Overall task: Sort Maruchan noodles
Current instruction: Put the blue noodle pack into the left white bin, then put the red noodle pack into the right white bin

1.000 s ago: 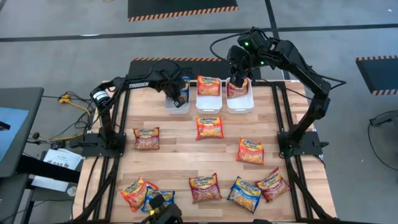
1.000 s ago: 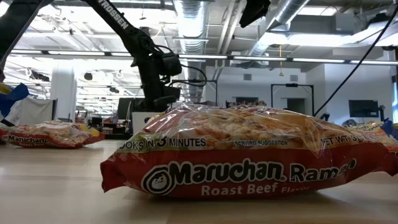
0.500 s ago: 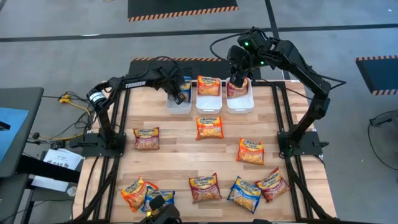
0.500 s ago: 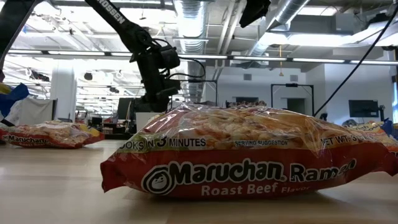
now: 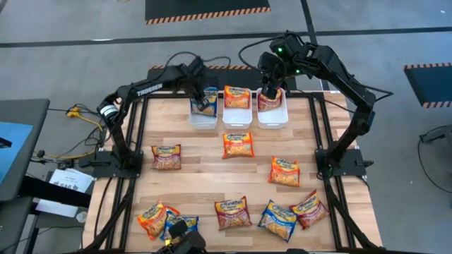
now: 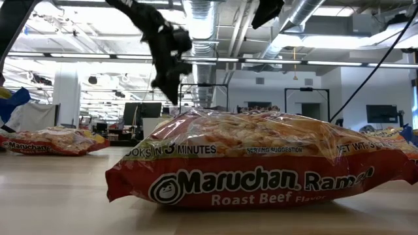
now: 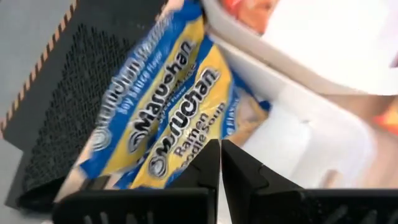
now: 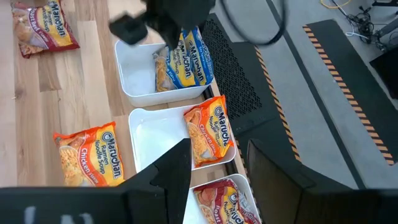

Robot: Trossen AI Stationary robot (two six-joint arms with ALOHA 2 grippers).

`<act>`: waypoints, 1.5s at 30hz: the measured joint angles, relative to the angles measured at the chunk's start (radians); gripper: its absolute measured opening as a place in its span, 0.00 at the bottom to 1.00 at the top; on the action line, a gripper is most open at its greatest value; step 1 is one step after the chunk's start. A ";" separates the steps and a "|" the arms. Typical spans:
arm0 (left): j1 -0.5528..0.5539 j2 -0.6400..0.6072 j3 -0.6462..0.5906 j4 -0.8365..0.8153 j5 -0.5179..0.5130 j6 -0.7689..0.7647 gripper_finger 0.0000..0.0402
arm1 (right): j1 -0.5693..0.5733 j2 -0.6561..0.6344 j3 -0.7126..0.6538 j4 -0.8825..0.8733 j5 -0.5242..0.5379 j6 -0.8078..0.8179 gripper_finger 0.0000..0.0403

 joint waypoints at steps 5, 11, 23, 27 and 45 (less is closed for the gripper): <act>-0.019 -0.025 0.173 -0.170 0.115 -0.011 0.00 | 0.008 0.000 0.000 -0.024 0.000 -0.004 0.45; -0.031 -0.182 0.168 -0.140 0.331 -0.063 0.00 | 0.050 0.000 0.000 -0.076 0.000 -0.003 0.49; -0.160 -0.513 0.028 -0.153 0.310 -0.136 0.00 | 0.252 0.000 0.000 -0.278 -0.002 0.335 0.63; -0.204 -0.610 -0.040 -0.155 0.308 -0.180 0.00 | 0.339 -0.001 -0.013 -0.350 -0.005 0.557 0.63; -0.355 -0.910 -0.458 0.098 0.308 -0.415 0.00 | 0.747 0.002 -0.451 0.254 -0.125 0.855 0.63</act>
